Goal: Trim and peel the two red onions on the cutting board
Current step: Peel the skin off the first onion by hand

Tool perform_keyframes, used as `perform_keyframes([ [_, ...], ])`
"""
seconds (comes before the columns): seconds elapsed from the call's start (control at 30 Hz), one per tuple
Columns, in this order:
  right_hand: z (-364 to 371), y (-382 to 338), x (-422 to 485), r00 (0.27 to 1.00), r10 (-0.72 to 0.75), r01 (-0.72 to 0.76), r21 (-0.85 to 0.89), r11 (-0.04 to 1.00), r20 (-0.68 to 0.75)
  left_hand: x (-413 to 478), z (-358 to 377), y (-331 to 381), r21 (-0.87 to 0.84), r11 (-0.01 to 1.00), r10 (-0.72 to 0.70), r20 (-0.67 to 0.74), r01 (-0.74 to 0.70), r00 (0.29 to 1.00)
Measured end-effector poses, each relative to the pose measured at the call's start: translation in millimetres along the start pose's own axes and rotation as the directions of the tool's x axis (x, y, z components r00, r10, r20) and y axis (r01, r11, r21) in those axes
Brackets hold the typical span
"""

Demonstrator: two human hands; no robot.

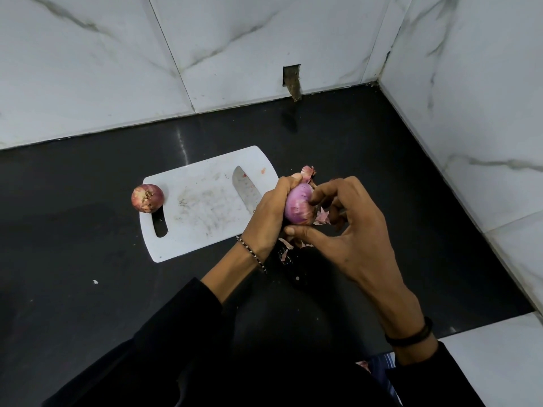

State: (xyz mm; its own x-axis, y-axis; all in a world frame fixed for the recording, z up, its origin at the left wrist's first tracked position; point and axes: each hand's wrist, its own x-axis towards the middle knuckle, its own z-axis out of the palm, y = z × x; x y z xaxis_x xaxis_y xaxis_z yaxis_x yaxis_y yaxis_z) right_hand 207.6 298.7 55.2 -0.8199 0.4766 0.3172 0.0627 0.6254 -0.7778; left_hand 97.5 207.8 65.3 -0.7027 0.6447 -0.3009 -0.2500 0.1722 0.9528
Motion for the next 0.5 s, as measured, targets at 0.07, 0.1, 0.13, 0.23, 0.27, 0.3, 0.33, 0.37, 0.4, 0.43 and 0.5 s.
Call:
perform_keyframes([
  [0.07,2.3,-0.2,-1.4,1.000,-0.005,0.005,-0.006,1.000,0.001,0.8,-0.4,-1.4,0.005,1.000,-0.007,0.007,0.007,1.000],
  [0.1,4.4,-0.7,-2.7,1.000,-0.008,0.008,-0.007,1.000,-0.004,1.5,-1.4,-2.0,-0.003,1.000,-0.016,0.002,0.016,1.000],
  [0.13,6.0,-1.8,-4.3,1.000,-0.005,0.005,0.000,1.000,-0.015,1.2,-2.2,-0.4,-0.009,1.000,-0.019,0.000,0.019,1.000],
  [0.23,7.5,-3.5,-4.7,0.997,0.001,0.002,0.035,0.999,-0.075,3.7,-3.5,0.9,0.021,1.000,-0.010,0.042,0.009,0.999],
  [0.27,6.7,-4.4,-4.3,0.996,-0.002,0.007,0.050,0.999,-0.089,3.6,-3.5,1.8,0.043,0.999,0.002,0.042,-0.004,0.999],
  [0.3,5.6,-4.6,-3.7,0.996,-0.010,0.015,0.058,0.998,-0.094,4.2,-3.4,2.4,0.064,0.998,0.011,0.030,-0.013,0.999],
  [0.33,4.6,-5.0,-3.4,0.996,-0.022,0.027,0.057,0.998,-0.089,5.3,-3.7,1.9,0.099,0.995,0.025,0.026,-0.027,0.999],
  [0.37,3.8,-5.2,-3.6,0.996,-0.036,0.040,0.051,0.998,-0.079,5.6,-4.3,1.5,0.156,0.986,0.047,0.040,-0.053,0.998],
  [0.4,3.5,-5.5,-4.0,0.997,-0.046,0.049,0.042,0.998,-0.066,5.5,-5.4,1.3,0.224,0.970,0.078,0.063,-0.090,0.995],
  [0.43,3.5,-4.8,-4.6,0.997,-0.053,0.055,0.029,0.998,-0.054,4.5,-6.8,1.7,0.292,0.948,0.110,0.084,-0.130,0.990],
  [0.5,3.5,-3.5,-5.3,0.997,-0.066,0.066,-0.009,0.998,-0.029,3.9,-10.9,2.2,0.447,0.875,0.145,0.131,-0.189,0.981],
])
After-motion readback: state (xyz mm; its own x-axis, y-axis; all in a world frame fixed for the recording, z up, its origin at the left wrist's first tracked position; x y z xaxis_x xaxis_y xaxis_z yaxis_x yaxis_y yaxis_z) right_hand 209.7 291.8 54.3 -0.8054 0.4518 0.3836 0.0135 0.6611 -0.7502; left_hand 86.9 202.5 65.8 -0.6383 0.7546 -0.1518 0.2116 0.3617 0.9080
